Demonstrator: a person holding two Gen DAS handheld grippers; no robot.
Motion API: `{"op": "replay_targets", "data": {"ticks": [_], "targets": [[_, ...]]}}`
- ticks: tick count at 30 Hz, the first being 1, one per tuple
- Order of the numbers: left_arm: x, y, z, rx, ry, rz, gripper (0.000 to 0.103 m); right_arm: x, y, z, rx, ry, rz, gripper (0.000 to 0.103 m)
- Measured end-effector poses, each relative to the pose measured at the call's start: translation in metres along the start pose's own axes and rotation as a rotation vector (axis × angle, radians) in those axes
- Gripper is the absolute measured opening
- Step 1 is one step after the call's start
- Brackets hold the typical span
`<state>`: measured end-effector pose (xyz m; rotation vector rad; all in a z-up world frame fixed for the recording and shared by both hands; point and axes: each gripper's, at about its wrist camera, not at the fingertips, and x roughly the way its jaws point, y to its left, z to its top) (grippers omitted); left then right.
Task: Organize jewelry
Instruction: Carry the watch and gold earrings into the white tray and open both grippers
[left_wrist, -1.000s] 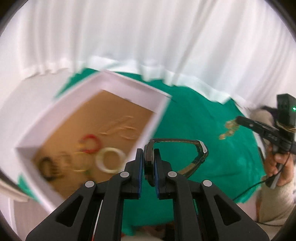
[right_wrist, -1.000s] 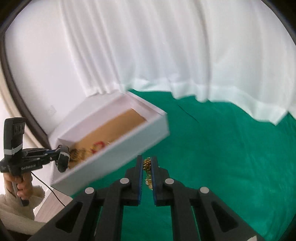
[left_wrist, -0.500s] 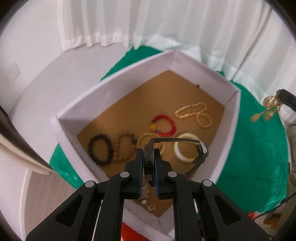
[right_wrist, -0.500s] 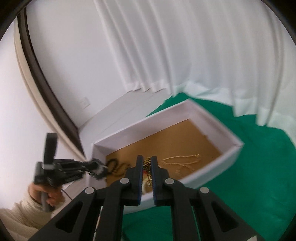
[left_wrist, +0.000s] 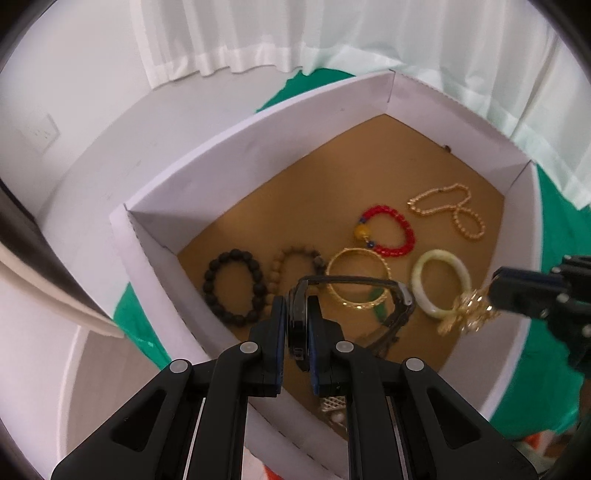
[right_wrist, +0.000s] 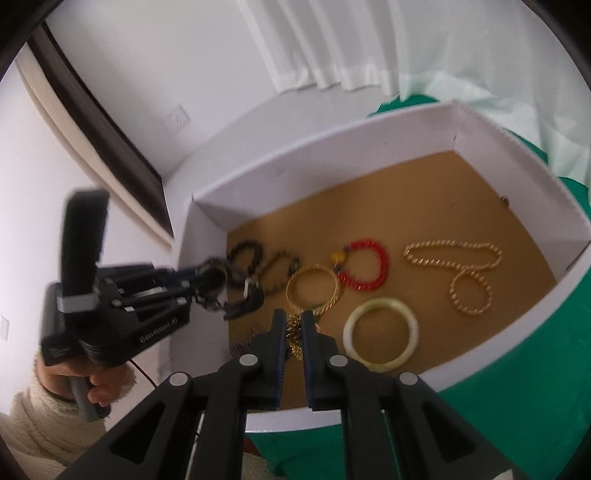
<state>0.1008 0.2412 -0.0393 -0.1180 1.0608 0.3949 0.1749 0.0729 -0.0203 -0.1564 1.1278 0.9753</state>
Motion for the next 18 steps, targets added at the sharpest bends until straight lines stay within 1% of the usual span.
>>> {"op": "replay_targets", "data": {"ticks": [1, 2, 3, 4, 5, 6, 7, 9, 12, 14, 18], "targets": [[-0.001, -0.002, -0.001, 0.001, -0.016, 0.021, 0.013, 0.003, 0.001, -0.002, -0.008, 0.005, -0.015, 0.011], [-0.002, -0.003, -0.001, 0.002, -0.027, 0.038, 0.027, 0.005, 0.002, -0.002, -0.015, 0.005, -0.031, 0.012], [-0.003, -0.003, -0.001, 0.004, -0.037, 0.050, 0.038, 0.007, 0.003, -0.003, -0.028, 0.006, -0.067, 0.012], [-0.005, -0.004, -0.001, 0.004, -0.050, 0.061, 0.063, 0.008, 0.004, -0.003, -0.036, 0.004, -0.084, 0.021], [-0.007, -0.005, -0.001, 0.003, -0.075, 0.081, 0.078, 0.008, 0.004, -0.003, -0.044, -0.002, -0.109, 0.041], [-0.011, -0.006, -0.001, 0.005, -0.103, 0.102, 0.080, 0.006, 0.004, -0.003, -0.046, -0.012, -0.121, 0.050], [-0.013, -0.007, -0.001, 0.012, -0.122, 0.118, 0.081, 0.003, 0.004, -0.003, -0.047, -0.021, -0.126, 0.056], [-0.017, -0.009, 0.000, 0.020, -0.134, 0.130, 0.081, -0.002, 0.004, -0.003, -0.063, -0.030, -0.142, 0.056], [-0.021, -0.009, 0.001, 0.005, -0.150, 0.130, 0.085, -0.007, 0.002, -0.003, -0.073, -0.042, -0.173, 0.056], [-0.023, -0.010, 0.001, 0.004, -0.163, 0.142, 0.089, -0.009, 0.000, -0.005, -0.069, -0.047, -0.179, 0.056], [-0.026, -0.013, 0.002, 0.011, -0.176, 0.157, 0.092, -0.011, -0.005, -0.010, -0.055, -0.045, -0.192, 0.056]]}}
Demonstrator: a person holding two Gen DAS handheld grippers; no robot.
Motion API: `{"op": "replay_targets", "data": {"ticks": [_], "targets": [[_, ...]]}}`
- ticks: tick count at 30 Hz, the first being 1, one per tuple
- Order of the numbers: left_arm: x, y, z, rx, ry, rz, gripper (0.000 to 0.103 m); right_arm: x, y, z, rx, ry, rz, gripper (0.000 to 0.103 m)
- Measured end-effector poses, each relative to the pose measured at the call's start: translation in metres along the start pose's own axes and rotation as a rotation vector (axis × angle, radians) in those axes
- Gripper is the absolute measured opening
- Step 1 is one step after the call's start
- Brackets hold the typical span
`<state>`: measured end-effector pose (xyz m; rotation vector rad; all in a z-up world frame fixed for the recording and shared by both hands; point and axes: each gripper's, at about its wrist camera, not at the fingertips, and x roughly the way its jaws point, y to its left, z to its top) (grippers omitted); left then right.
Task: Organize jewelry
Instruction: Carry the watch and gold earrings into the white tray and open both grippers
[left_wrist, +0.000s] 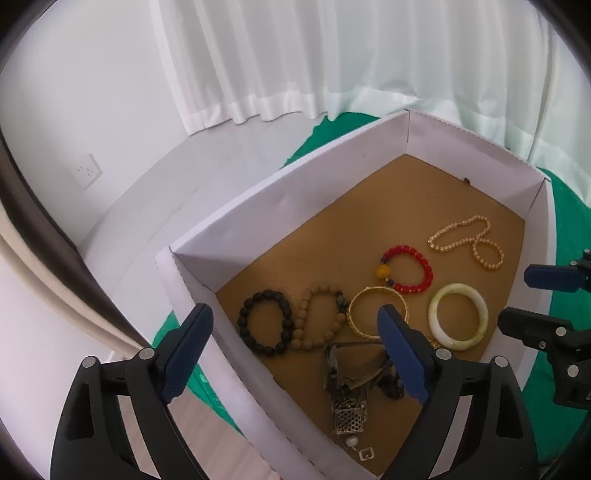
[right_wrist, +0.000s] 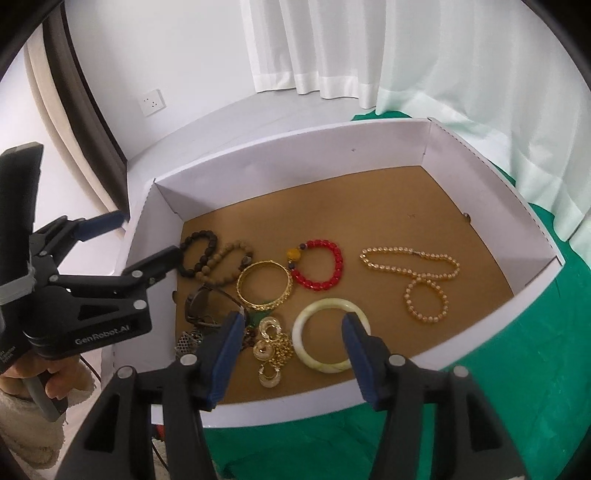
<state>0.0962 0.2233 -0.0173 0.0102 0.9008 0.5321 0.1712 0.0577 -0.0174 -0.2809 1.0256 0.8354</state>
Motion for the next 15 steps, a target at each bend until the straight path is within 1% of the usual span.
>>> {"op": "replay_targets", "data": {"ticks": [4, 6, 7, 8, 12, 15], "targets": [[-0.004, -0.003, 0.000, -0.001, -0.014, 0.011, 0.097, 0.000, -0.003, -0.004, 0.001, 0.004, -0.016, 0.057], [-0.006, -0.004, -0.001, -0.003, -0.028, 0.014, 0.099, -0.001, -0.004, -0.005, -0.001, 0.002, -0.036, 0.064], [-0.009, -0.005, -0.002, -0.004, -0.036, 0.016, 0.099, -0.002, -0.004, -0.006, -0.001, -0.002, -0.042, 0.072], [-0.010, -0.006, -0.002, -0.003, -0.044, 0.018, 0.100, -0.004, -0.005, -0.007, 0.001, -0.009, -0.053, 0.074], [-0.020, -0.011, -0.004, -0.004, -0.080, 0.025, 0.101, -0.010, -0.008, -0.008, 0.006, -0.018, -0.090, 0.076], [-0.029, -0.013, -0.003, -0.016, -0.099, 0.013, 0.102, -0.015, -0.011, -0.010, 0.003, -0.023, -0.124, 0.077]]}}
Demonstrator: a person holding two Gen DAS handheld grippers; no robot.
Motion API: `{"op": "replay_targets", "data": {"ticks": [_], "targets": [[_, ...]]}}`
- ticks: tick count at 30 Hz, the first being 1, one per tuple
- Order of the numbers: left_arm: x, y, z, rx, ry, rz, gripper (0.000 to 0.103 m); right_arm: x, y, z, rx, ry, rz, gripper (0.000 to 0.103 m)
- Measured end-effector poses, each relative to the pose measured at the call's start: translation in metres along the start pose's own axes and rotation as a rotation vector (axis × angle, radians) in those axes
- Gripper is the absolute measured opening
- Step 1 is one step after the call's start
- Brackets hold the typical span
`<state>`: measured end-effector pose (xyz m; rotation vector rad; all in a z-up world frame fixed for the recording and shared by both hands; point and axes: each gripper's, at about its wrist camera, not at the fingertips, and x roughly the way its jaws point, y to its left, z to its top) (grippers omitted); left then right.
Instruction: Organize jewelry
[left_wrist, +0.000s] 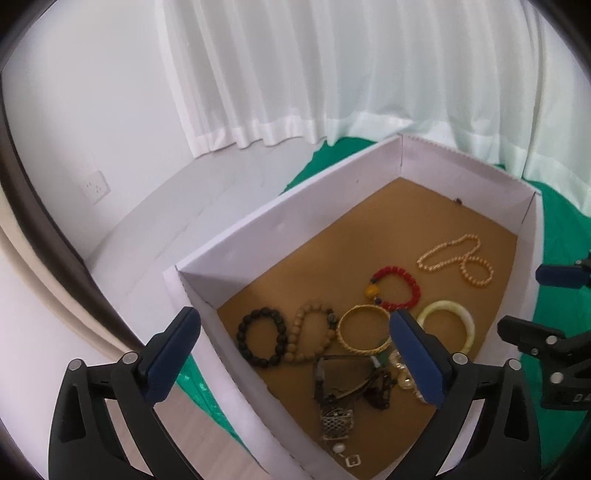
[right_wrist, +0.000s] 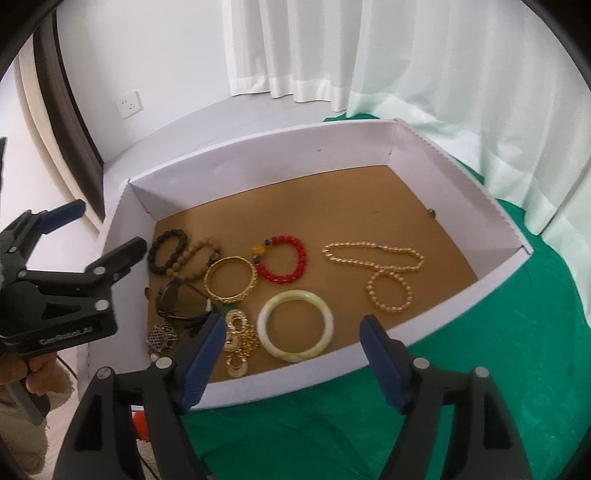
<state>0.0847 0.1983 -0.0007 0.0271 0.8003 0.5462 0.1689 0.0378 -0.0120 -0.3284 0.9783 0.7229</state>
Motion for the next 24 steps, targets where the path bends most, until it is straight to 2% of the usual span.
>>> {"op": "replay_targets", "data": {"ticks": [5, 12, 18, 24], "targets": [[-0.009, -0.006, 0.001, 0.003, 0.030, -0.059, 0.102, -0.007, -0.005, -0.003, -0.007, -0.008, -0.037, 0.078], [-0.016, -0.015, -0.003, 0.012, 0.041, -0.060, 0.102, -0.019, -0.011, -0.006, 0.003, -0.045, -0.097, 0.082], [-0.023, -0.007, -0.002, -0.055, 0.048, -0.128, 0.102, -0.026, -0.013, -0.004, 0.008, -0.057, -0.096, 0.082], [-0.037, 0.001, 0.010, -0.091, 0.042, -0.103, 0.103, -0.035, -0.016, 0.002, 0.044, -0.080, -0.062, 0.082]]}}
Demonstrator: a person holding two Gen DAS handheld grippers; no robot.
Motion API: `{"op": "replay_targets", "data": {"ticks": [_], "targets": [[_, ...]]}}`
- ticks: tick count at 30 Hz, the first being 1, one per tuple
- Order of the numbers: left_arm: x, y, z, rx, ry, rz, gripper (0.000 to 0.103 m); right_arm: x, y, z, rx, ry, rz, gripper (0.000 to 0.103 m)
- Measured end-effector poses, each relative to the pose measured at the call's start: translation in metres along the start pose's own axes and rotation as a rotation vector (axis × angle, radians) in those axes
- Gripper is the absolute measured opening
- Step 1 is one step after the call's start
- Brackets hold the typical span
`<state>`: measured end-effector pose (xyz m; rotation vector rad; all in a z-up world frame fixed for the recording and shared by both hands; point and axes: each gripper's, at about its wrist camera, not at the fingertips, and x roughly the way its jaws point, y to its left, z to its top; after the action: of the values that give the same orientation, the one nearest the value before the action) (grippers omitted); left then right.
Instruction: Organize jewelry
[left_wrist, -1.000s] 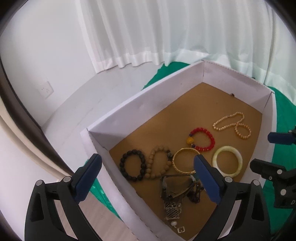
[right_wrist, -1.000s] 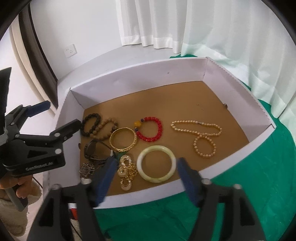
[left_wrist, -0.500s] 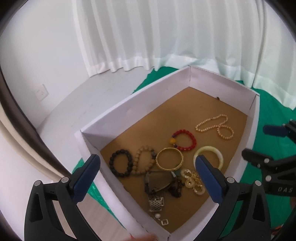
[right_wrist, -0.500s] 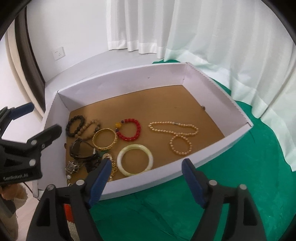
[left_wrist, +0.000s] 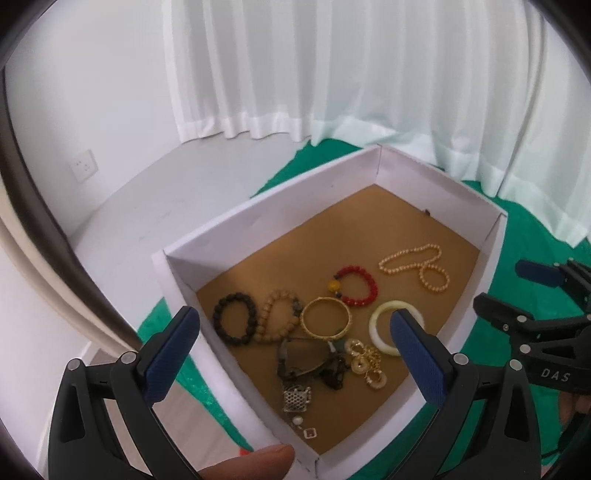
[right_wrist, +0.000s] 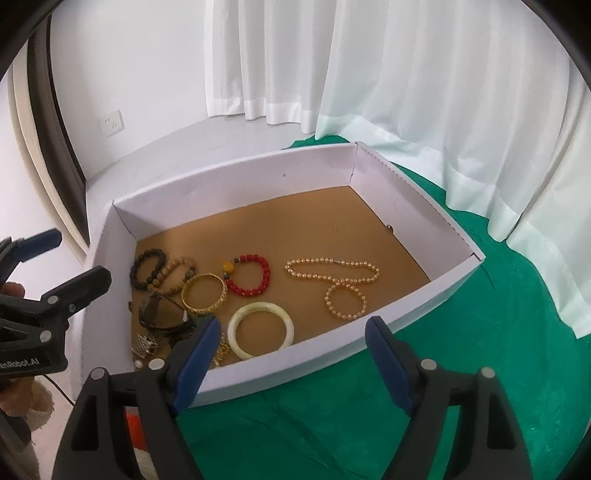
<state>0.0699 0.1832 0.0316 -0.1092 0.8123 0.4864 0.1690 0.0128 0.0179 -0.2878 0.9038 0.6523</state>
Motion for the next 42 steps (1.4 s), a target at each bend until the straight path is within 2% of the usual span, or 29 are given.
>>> {"op": "replay_targets", "data": {"ticks": [7, 16, 22, 26, 31, 38, 42], "targets": [[-0.017, 0.005, 0.012, -0.065, 0.036, -0.069, 0.103, -0.012, 0.003, 0.016, 0.034, 0.031, 0.004, 0.082], [-0.035, 0.006, 0.010, -0.061, 0.052, -0.021, 0.102, -0.037, 0.021, 0.020, 0.006, 0.022, 0.040, 0.082], [-0.036, 0.008, 0.003, -0.074, 0.082, 0.028, 0.103, -0.045, 0.026, 0.017, -0.015, 0.008, 0.006, 0.082], [-0.034, 0.010, -0.004, -0.094, 0.094, 0.059, 0.103, -0.045, 0.028, 0.012, -0.031, -0.003, -0.060, 0.082], [-0.026, 0.008, -0.005, -0.095, 0.133, 0.061, 0.103, -0.046, 0.026, 0.009, -0.024, 0.006, -0.043, 0.082], [-0.031, 0.006, -0.003, -0.093, 0.120, 0.054, 0.103, -0.058, 0.024, 0.013, -0.024, -0.032, -0.059, 0.082], [-0.026, 0.009, -0.002, -0.103, 0.121, 0.064, 0.102, -0.056, 0.029, 0.016, -0.039, -0.024, -0.061, 0.082]]}}
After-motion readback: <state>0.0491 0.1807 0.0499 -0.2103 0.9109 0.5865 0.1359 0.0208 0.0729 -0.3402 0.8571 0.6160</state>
